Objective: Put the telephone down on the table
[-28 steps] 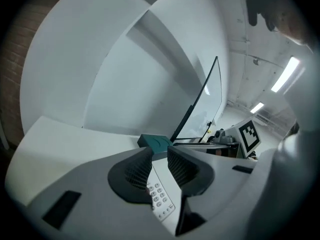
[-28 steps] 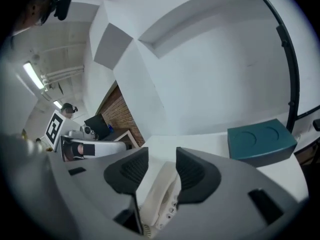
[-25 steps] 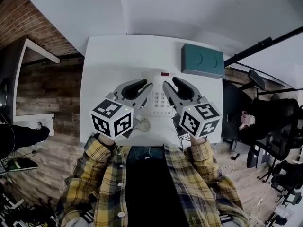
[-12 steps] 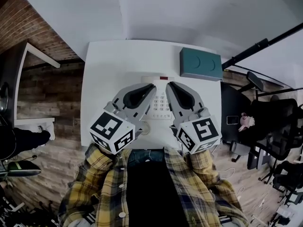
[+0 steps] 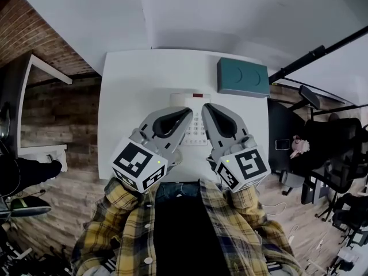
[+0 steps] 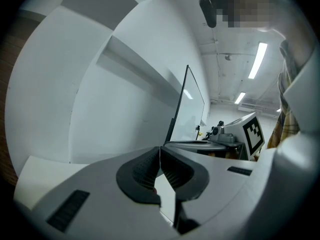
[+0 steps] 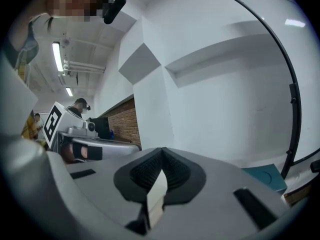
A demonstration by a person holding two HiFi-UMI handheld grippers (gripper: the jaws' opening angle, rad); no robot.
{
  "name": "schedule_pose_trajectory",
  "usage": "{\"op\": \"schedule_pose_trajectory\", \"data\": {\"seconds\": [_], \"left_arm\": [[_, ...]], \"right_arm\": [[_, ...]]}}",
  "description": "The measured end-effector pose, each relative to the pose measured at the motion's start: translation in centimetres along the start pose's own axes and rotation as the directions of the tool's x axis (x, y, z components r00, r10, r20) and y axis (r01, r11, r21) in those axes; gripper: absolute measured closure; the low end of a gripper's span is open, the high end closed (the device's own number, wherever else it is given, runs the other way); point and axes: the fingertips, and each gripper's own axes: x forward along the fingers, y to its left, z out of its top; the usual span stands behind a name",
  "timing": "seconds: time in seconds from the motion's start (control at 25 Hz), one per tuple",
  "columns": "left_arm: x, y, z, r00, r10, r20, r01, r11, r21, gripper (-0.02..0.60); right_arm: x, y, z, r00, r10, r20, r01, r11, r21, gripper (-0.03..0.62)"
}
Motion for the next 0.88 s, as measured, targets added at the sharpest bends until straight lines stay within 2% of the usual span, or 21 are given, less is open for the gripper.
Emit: {"op": "schedule_pose_trajectory", "data": {"seconds": [0.88], "left_arm": [[0.73, 0.33, -0.56, 1.000, -0.011, -0.022, 0.011, 1.000, -0.011, 0.566]], "right_arm": [[0.49, -0.40, -0.46, 1.000, 0.013, -0.021, -0.013, 1.000, 0.010, 0.571]]}}
